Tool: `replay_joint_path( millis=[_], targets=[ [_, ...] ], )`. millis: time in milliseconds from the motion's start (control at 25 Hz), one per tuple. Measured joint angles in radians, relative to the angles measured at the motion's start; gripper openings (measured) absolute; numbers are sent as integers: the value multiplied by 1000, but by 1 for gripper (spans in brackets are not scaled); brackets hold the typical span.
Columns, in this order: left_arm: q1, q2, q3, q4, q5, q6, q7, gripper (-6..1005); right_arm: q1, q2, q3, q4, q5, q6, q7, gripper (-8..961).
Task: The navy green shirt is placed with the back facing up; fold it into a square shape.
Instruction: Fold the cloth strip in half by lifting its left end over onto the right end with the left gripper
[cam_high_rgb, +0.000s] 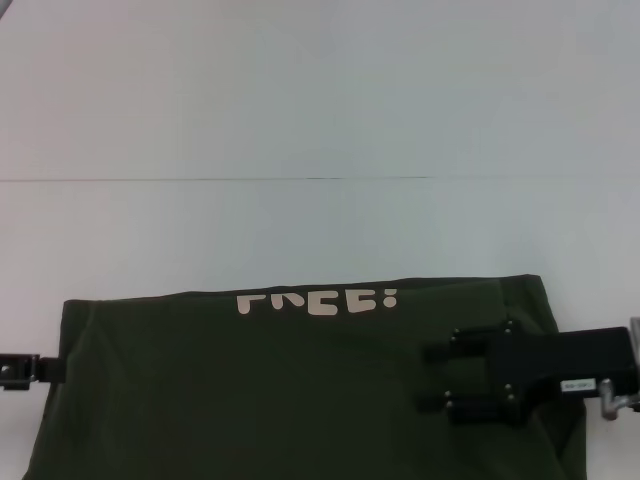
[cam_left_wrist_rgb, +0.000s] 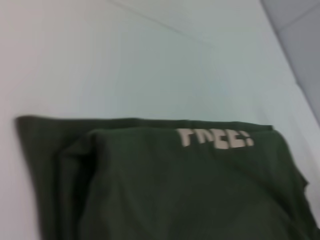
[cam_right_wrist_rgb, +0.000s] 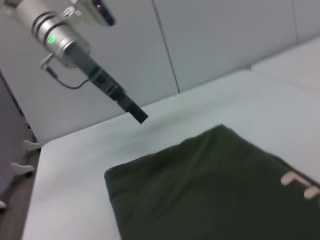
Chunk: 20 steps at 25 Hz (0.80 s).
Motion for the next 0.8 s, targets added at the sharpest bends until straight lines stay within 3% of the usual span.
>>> replay_joint_path(
  millis=[80, 240, 440, 680, 800],
  targets=[
    [-2, 0, 4, -4, -28, 18, 36, 780, -9, 14, 3, 38, 29, 33, -138, 672],
    [-4, -6, 26, -20, -64, 20, 116, 831, -39, 12, 7, 163, 154, 85, -414, 694],
    [-47, 7, 105, -79, -45, -14, 13, 896, -86, 16, 2, 246, 290, 114, -723, 721],
    [-56, -12, 206, -77, -64, -8, 77, 896, -70, 11, -70, 259, 272, 200, -752, 925],
    [-57, -14, 236, -81, -58, -46, 54, 897, -65, 8, -135, 236, 270, 223, -737, 925]
  ],
)
